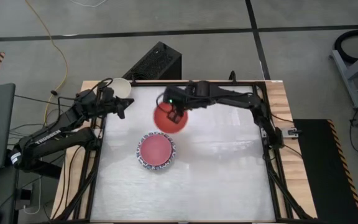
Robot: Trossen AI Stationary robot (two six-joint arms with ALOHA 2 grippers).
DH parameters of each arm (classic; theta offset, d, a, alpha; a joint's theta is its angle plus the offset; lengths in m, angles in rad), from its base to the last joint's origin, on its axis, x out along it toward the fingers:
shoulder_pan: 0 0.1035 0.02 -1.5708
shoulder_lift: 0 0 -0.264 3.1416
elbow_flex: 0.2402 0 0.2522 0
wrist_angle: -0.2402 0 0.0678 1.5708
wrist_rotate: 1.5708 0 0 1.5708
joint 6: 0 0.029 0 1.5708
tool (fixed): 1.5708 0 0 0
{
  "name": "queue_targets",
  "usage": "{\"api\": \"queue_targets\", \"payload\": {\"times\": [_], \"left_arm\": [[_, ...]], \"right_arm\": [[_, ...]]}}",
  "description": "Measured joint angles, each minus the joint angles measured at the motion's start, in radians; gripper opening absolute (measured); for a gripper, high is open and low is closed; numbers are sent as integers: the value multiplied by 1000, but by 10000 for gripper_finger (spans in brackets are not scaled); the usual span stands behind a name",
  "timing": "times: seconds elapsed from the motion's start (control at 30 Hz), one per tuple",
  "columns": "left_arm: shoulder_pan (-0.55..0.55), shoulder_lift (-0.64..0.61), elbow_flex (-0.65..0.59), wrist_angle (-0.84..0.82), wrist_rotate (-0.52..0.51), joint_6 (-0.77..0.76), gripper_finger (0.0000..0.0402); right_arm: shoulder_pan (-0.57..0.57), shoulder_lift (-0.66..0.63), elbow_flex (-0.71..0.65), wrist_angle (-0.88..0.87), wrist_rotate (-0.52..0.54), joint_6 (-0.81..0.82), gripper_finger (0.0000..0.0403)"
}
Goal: Nest bowls inside each other by size order
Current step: Stack the orange bowl on top of the pink bowl
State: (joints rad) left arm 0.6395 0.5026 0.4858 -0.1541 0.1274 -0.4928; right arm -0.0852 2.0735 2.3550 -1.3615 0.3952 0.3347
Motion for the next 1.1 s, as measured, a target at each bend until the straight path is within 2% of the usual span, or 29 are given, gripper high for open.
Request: {"api": "queue_targets", "payload": {"times": [0.2,0.3,0.43,0.57,0.67,0.73,0.87,0.97,1.1], "left_arm": [[0,0,0,41,-48,-33,2],[0,1,0,35,-45,-50,2],[0,1,0,31,-27,-40,2],[0,1,0,32,-27,-61,2],[0,1,0,34,-1,-104,2],[0,1,0,42,7,-104,2],[0,1,0,53,-38,-30,2],[0,1,0,55,-48,11,2],[0,1,0,56,-69,-6,2]], "right_arm": [[-19,0,0,358,-177,-145,8],[-1,0,0,462,-307,-184,8],[64,0,0,412,-450,-231,8],[132,0,0,252,-457,-228,8],[153,0,0,117,-399,-140,8],[154,0,0,-4,-289,-79,8],[123,1,0,-177,10,28,8],[78,-1,0,-181,166,11,8],[20,-10,0,9,167,-164,8]]}}
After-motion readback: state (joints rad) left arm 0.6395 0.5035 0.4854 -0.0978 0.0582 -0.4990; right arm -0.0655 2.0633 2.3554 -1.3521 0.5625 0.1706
